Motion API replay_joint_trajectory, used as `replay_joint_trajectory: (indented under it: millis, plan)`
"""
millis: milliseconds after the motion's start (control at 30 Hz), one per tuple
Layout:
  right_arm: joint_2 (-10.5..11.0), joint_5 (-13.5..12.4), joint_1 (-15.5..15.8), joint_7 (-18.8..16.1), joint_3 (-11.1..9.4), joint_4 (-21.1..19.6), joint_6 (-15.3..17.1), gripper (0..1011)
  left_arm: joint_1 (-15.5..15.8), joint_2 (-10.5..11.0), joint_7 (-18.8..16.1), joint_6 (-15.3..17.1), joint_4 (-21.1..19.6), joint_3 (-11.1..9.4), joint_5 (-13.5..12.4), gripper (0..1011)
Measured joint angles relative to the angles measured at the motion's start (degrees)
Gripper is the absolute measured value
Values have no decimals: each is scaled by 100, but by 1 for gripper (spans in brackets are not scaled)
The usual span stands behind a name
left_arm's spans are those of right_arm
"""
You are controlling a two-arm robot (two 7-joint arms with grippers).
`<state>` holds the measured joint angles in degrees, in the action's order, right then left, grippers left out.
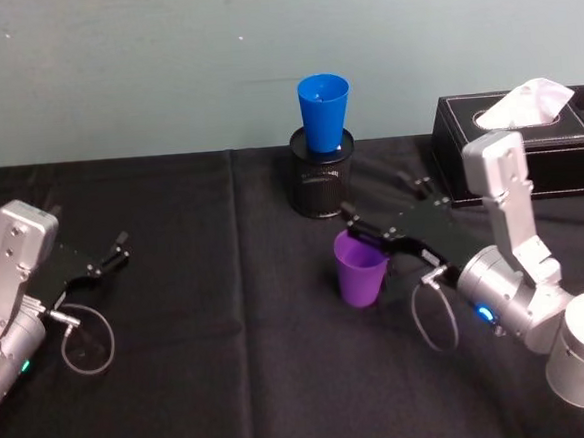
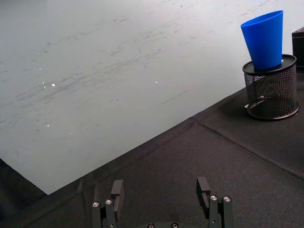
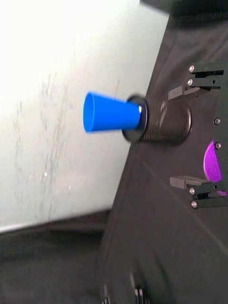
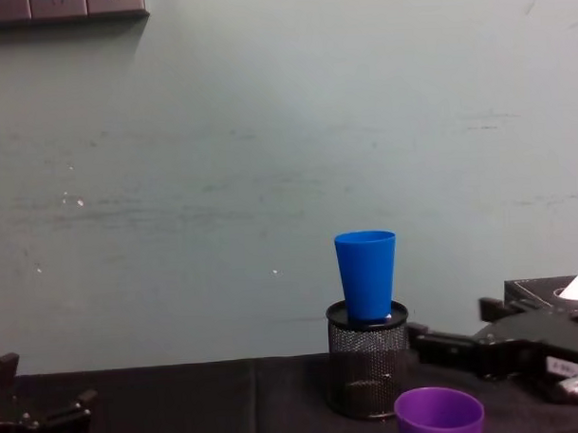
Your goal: Pick up one cup with a gripper and tap it against the other cup.
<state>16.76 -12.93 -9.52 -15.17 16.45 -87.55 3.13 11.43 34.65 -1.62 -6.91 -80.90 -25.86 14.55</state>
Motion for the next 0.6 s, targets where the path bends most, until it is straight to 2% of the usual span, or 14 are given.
replay_joint_trajectory:
  millis: [200, 400, 600]
  plan:
    - [-55, 84, 88, 324, -288, 61, 18, 1000, 0, 0, 0, 0, 0, 0, 0, 1000]
    - [-135, 320, 246, 778, -658, 269, -335, 1000, 0, 0, 0, 0, 0, 0, 0, 1000]
    - [-181, 389, 297, 874, -854, 392, -450, 1000, 0, 0, 0, 0, 0, 0, 0, 1000]
